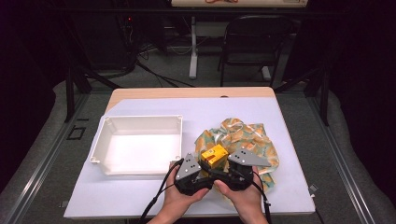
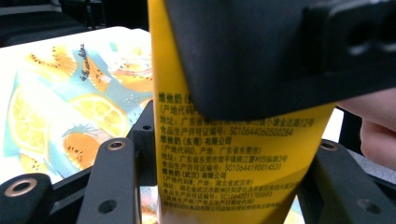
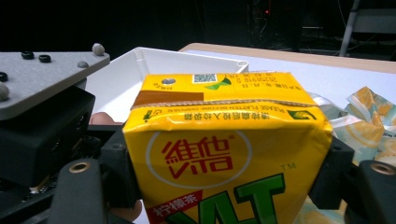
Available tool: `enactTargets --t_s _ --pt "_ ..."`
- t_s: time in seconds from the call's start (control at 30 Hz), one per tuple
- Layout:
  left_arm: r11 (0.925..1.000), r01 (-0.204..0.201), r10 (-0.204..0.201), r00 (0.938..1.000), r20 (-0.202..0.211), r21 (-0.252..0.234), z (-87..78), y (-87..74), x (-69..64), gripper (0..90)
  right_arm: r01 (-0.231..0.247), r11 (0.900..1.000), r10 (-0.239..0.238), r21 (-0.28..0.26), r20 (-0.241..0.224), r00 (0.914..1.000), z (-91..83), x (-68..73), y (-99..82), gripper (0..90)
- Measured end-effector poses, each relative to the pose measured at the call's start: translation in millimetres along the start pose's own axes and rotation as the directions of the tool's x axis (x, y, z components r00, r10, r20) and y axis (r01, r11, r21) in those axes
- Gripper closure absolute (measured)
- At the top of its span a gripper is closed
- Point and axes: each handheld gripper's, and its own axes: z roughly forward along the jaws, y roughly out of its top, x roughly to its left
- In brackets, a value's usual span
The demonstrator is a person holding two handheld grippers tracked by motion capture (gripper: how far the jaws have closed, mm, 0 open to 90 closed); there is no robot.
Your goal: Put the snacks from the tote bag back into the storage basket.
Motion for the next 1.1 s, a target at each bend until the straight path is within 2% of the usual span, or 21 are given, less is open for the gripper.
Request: enactTargets --t_s 0.03,0.07,0.1,0.13,0.23,0.27,0.3,0.53,0.8,1.1 --pt "1.0000 0.005 -0.005 0.9999 0.010 0.001 -0.5 0.2 1.7 50.1 0.003 1.0000 -0.003 -0.002 0.002 1.0000 -0.8 0.0 0.9 26.6" --pt "0.9999 0.010 -0.010 0.9999 -0.005 -0.003 -0.8 0.2 2.5 50.2 0.005 0.9999 -0.005 -0.010 -0.001 1.0000 -1.6 -0.1 1.7 26.4" --pt "0.9999 0.013 -0.013 0.9999 0.004 -0.002 -1.4 0.5 4.5 50.3 0.006 0.9999 -0.006 -0.016 -0.009 0.9999 -2.7 -0.6 2.7 26.1" --pt "0.9998 0.020 -0.020 0.9997 -0.014 -0.004 -1.8 0.7 5.2 50.3 0.007 0.9998 -0.007 -0.021 -0.014 0.9999 -3.8 -1.2 3.6 25.8" --pt "0.9994 0.034 -0.034 0.9992 -0.024 -0.002 -3.9 1.5 9.8 50.4 0.004 0.9992 -0.005 -0.039 -0.023 0.9997 -5.9 -2.5 5.2 24.4" --pt "0.9992 0.041 -0.041 0.9992 -0.005 0.002 -5.0 1.8 12.3 50.4 0.007 0.9991 -0.008 -0.041 -0.028 0.9996 -6.8 -3.4 5.9 23.9" --pt "0.9988 0.048 -0.048 0.9985 -0.026 -0.008 -5.3 1.7 13.1 50.4 0.005 0.9988 -0.007 -0.049 -0.032 0.9995 -7.5 -3.8 6.4 22.9" --pt "0.9975 0.066 -0.067 0.9970 -0.040 -0.023 -13.2 4.4 24.0 50.5 0.000 0.9966 -0.003 -0.082 -0.043 0.9991 -13.6 -9.6 10.6 17.6" --pt "0.9950 0.084 -0.085 0.9958 -0.032 -0.055 -23.9 7.3 35.1 50.7 -0.011 0.9972 0.009 -0.074 -0.031 0.9995 -15.2 -19.1 11.2 13.8" --pt "0.9940 0.083 -0.086 0.9951 -0.048 -0.072 -34.2 9.6 43.2 50.8 -0.025 0.9975 0.026 -0.066 0.021 0.9994 -18.9 -36.9 9.7 13.9"
